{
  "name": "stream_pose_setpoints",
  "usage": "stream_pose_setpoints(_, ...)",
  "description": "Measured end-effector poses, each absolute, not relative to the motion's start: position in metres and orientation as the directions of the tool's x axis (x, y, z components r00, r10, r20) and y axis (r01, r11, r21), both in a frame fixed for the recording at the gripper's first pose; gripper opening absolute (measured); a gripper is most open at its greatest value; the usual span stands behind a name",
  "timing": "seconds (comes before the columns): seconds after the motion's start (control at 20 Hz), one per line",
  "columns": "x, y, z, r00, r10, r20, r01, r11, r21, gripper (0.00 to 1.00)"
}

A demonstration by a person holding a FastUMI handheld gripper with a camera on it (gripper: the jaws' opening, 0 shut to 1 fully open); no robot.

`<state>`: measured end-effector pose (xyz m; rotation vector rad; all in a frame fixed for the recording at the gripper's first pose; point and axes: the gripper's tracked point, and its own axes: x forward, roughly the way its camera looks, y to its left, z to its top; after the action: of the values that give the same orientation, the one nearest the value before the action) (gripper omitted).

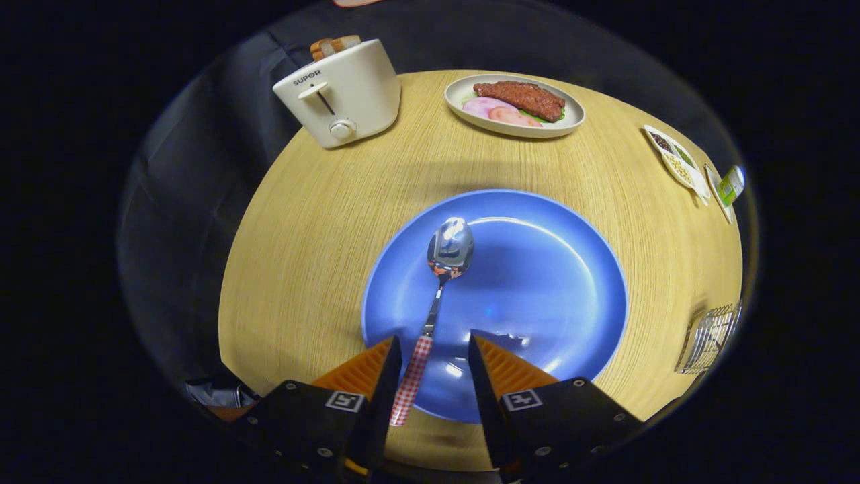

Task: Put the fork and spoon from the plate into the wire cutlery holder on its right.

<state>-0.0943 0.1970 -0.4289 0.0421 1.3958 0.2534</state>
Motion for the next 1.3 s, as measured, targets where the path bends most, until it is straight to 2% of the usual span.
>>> stream_pose_setpoints(0.05,-0.095,0.198,-0.429,0.139,0.194,-0.971,-0.156,0.973,0.172,0.44)
stream_pose_setpoints(0.1,-0.097,0.199,-0.431,0.126,0.183,-0.975,-0.154,0.975,0.163,0.36)
stream_pose_setpoints(0.15,-0.097,0.198,-0.435,0.107,0.177,-0.978,-0.142,0.977,0.162,0.24)
stream_pose_setpoints(0.25,-0.099,0.195,-0.434,0.087,0.184,-0.979,-0.111,0.978,0.175,0.13)
stream_pose_setpoints(0.4,-0.096,0.195,-0.433,0.081,0.214,-0.973,-0.115,0.972,0.204,0.10)
stream_pose_setpoints(0.65,-0.081,0.176,-0.409,0.167,0.252,-0.953,-0.101,0.966,0.238,0.05)
stream_pose_setpoints(0.85,-0.075,0.127,-0.374,0.264,0.215,-0.940,-0.058,0.977,0.207,0.05)
stream_pose_setpoints(1.05,-0.090,0.054,-0.342,0.308,0.128,-0.943,-0.001,0.991,0.134,0.05)
stream_pose_setpoints(1.3,-0.130,-0.050,-0.321,0.241,0.016,-0.970,0.086,0.996,0.038,0.05)
